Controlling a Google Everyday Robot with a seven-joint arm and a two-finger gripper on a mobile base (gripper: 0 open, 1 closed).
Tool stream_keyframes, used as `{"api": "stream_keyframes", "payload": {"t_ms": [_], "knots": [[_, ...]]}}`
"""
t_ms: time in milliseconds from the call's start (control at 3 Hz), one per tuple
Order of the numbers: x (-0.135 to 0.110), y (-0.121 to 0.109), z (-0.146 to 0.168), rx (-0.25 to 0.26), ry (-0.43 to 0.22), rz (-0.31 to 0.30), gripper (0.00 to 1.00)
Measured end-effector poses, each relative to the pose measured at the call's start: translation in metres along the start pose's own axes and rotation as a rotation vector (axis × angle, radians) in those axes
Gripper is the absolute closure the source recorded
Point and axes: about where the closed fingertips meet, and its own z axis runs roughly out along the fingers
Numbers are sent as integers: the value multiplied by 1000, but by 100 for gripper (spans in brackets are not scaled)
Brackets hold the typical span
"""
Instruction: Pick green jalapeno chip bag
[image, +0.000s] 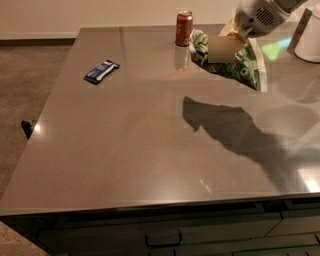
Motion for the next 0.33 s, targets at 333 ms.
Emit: {"api": "stream_keyframes", "payload": {"t_ms": [333], "knots": [[0, 0, 0, 0, 0, 0, 100]]}}
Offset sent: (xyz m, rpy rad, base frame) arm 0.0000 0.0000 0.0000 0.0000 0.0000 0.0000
